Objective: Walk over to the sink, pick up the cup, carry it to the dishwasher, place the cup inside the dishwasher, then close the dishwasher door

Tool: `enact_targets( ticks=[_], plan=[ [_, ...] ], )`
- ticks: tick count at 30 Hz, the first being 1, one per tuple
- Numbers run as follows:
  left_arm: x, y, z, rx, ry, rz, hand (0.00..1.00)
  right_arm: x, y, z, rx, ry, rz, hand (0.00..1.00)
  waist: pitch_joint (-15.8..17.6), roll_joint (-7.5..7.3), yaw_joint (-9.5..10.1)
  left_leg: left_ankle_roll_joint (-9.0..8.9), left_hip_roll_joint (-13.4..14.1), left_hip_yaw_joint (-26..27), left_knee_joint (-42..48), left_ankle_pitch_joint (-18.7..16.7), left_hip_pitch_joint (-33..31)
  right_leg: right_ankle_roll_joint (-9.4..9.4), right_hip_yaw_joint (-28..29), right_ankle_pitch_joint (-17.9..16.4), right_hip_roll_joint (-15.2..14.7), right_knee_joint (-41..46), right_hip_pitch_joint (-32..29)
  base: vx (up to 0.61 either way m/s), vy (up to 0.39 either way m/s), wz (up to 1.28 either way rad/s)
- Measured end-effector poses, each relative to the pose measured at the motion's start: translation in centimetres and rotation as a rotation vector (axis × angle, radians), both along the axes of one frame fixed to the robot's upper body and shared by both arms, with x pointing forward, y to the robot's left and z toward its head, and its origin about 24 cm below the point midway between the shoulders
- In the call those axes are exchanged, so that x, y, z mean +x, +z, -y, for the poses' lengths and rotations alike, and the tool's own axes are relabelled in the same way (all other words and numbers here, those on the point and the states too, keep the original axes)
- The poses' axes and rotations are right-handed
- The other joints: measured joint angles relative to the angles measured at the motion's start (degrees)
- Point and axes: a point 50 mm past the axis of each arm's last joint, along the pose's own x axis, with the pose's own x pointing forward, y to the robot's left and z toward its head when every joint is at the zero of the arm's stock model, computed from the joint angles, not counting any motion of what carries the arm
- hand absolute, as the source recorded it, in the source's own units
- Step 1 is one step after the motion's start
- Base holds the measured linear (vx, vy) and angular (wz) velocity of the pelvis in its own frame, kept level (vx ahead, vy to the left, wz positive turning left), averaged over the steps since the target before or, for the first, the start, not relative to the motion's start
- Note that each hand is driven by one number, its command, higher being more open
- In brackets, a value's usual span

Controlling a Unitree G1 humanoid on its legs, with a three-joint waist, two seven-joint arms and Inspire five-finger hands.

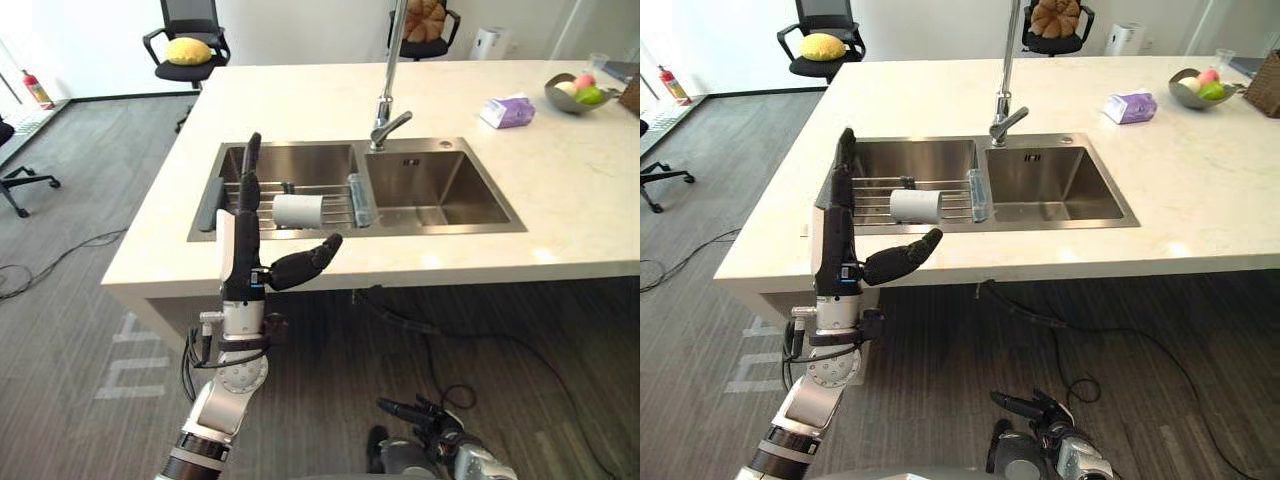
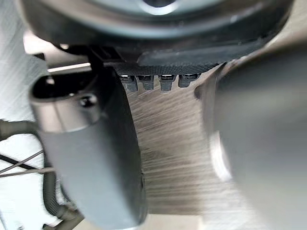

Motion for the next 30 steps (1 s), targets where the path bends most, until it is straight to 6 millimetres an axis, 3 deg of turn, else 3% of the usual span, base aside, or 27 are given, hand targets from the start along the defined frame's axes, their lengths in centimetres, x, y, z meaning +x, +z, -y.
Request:
enact_targets(
  ticks=[1, 2, 3, 4, 5, 6, 7, 8, 9, 10, 11, 14, 16, 22, 30],
  plan=[
    [-0.2, -0.3, -0.4, 0.009, 0.018, -0.032, 1.00, -0.2, 0.0, 0.0, 0.012, 0.013, -0.015, 1.00, -0.28, -0.80, -0.04, 1.07, -0.24, 0.04, 5.35, 0.30, -1.12, -0.19, 0.53, -4.30, -0.78, 5.68, 0.08, 0.23, -0.157, 0.12],
    [-0.1, -0.5, -0.4, 0.024, 0.017, -0.059, 1.00, -0.4, 0.0, 0.2, 0.008, 0.036, -0.024, 1.00, 0.34, -1.56, -0.12, 2.32, 0.95, -0.91, 18.92, 0.99, -6.97, -0.96, 0.27, -7.99, -0.90, 4.56, 2.53, 0.23, -0.149, 0.17],
    [-0.7, -1.3, -0.2, 0.022, 0.019, -0.116, 1.00, -0.8, 0.1, 0.9, -0.005, 0.038, -0.046, 1.00, 0.71, 0.21, 0.28, 6.59, 3.34, -2.27, 32.46, 5.98, -13.46, -1.05, -0.05, -7.83, 0.29, 0.79, 5.86, 0.26, -0.152, 0.18],
    [-0.9, -1.9, -0.2, 0.054, 0.016, -0.147, 1.00, -0.9, 0.1, 1.1, -0.013, 0.048, -0.061, 1.00, 1.22, 0.12, 0.72, 5.24, 3.63, -3.08, 37.01, 6.60, -16.05, -1.39, 0.10, -6.83, 0.43, -2.57, 8.75, 0.23, -0.113, 0.12],
    [-0.8, -2.0, -0.2, 0.141, 0.006, -0.151, 1.00, -1.2, -0.1, 1.0, -0.011, 0.050, -0.083, 1.00, 1.40, -0.16, 0.77, 1.51, 2.26, -2.07, 34.08, 2.64, -18.00, -1.97, 0.32, -4.94, 0.13, -7.05, 12.57, 0.26, -0.043, 0.10],
    [-0.8, -1.9, -0.2, 0.155, 0.003, -0.146, 1.00, -1.2, -0.1, 1.0, -0.010, 0.051, -0.087, 1.00, 1.43, -0.22, 0.74, 1.20, 1.84, -1.82, 32.53, 2.13, -18.04, -2.13, 0.38, -4.50, 0.00, -7.76, 13.10, 0.26, -0.041, -0.02],
    [-1.0, -1.4, -0.3, 0.210, -0.001, -0.117, 1.00, -1.5, -0.3, 0.8, -0.007, 0.062, -0.107, 1.00, 1.28, -0.28, 0.87, 0.45, -0.47, -0.89, 23.45, 1.66, -17.62, -1.31, 0.95, -3.57, -0.52, -10.12, 14.68, 0.24, -0.001, -0.27],
    [-1.0, -0.2, -0.2, 0.269, -0.004, -0.050, 1.00, -1.4, -0.4, 0.8, -0.002, 0.066, -0.105, 1.00, 1.06, -0.02, 0.93, 0.16, -3.16, -0.73, 12.03, 3.82, -17.20, -0.47, 1.70, -2.90, -0.90, -11.20, 15.09, 0.23, 0.023, -0.34],
    [-0.8, 0.5, 0.0, 0.298, -0.009, -0.010, 1.00, -1.4, -0.4, 0.9, -0.005, 0.071, -0.101, 1.00, 0.93, 0.22, 0.97, -0.33, -4.04, -0.77, 7.27, 7.92, -17.01, -0.29, 2.08, -2.80, -0.87, -11.55, 15.18, 0.25, 0.062, -0.52],
    [-0.2, 1.7, 0.3, 0.354, -0.017, 0.056, 1.00, -1.6, -0.5, 0.9, -0.006, 0.074, -0.105, 1.00, 0.42, 0.66, 1.30, -2.68, -4.76, -0.13, 2.30, 14.59, -14.50, 0.15, 3.52, -2.64, -0.70, -11.94, 16.02, 0.27, 0.081, -0.42],
    [0.8, 2.9, 0.5, 0.415, -0.023, 0.107, 1.00, -1.7, -0.5, 0.7, -0.002, 0.065, -0.094, 1.00, -0.19, -0.29, 0.27, -2.33, -6.42, 0.56, -2.56, 16.81, -12.02, 0.74, 3.63, -2.29, -1.67, -12.83, 16.47, 0.26, 0.083, -0.27],
    [3.8, 6.5, 0.4, 0.521, 0.010, 0.223, 1.00, -1.4, -0.5, 0.2, 0.010, 0.041, -0.060, 1.00, -0.71, -1.22, -2.11, -1.80, -8.33, 0.49, -8.24, 18.74, -9.96, 1.79, 2.88, -1.61, -2.79, -15.59, 17.49, 0.15, 0.080, 0.10],
    [5.1, 7.0, -0.4, 0.578, 0.045, 0.206, 1.00, -1.5, -0.5, 0.2, 0.011, 0.037, -0.061, 1.00, -0.72, -1.25, -2.56, -1.80, -8.85, 0.58, -9.35, 18.74, -7.93, 2.15, 2.96, -1.35, -2.99, -17.45, 19.79, 0.09, 0.046, -0.03],
    [7.1, 5.2, -3.5, 0.722, 0.063, -0.046, 1.00, -1.4, -0.6, -0.1, 0.021, 0.089, -0.080, 1.00, -0.81, -1.28, -2.92, -1.81, -8.96, 0.76, -11.70, 18.74, -5.91, 2.52, 2.86, -1.09, -2.70, -19.36, 21.51, 0.02, -0.002, 0.01],
    [8.2, 2.4, -5.7, 0.905, 0.046, -0.306, 1.00, -1.5, -0.6, -0.2, 0.032, 0.098, -0.108, 1.00, -1.30, -2.04, -3.25, -1.49, -9.49, 3.19, -12.26, 18.98, -5.67, 3.19, 4.92, 1.42, -2.81, -22.42, 21.62, -0.04, 0.010, -0.16]
  ],
)
